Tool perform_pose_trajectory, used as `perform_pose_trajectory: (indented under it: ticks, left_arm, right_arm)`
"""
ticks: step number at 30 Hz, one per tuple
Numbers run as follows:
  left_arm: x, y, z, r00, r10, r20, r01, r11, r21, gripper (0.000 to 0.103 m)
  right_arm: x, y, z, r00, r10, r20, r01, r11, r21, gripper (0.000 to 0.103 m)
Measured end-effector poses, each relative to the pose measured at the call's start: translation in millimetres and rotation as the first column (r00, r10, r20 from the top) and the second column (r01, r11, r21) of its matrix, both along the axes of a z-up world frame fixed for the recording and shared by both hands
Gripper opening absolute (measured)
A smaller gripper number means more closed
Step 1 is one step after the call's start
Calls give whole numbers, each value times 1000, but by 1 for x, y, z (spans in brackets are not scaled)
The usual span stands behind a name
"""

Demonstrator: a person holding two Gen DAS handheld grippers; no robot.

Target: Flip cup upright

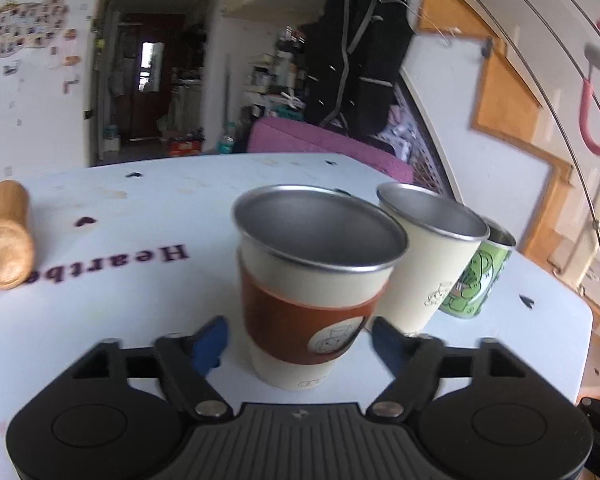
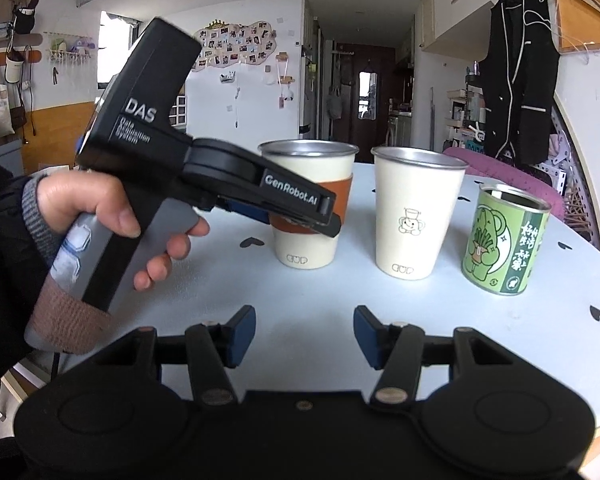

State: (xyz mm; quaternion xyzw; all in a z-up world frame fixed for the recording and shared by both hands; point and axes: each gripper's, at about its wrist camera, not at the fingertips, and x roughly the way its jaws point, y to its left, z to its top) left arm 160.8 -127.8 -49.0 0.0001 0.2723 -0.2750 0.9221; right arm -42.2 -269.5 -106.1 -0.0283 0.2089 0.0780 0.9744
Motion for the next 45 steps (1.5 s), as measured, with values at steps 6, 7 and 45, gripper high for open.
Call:
perform_pose_trajectory:
  ticks: [6, 7, 45]
  left_arm:
    - [-42, 35, 25, 993, 85, 78, -82, 996, -37, 95]
    - [-50, 42, 29, 990, 107, 91, -103, 994, -39, 96]
    - [-170, 110, 49, 871, 414, 266, -433, 901, 15, 103]
  right_arm:
    - [-7, -3, 12, 999, -18, 33, 18, 1000, 1, 61]
    - [-9, -5, 15, 999, -20, 41, 20, 1000, 3, 61]
    - [-38, 0, 71, 979, -130, 157, 129, 992, 20, 103]
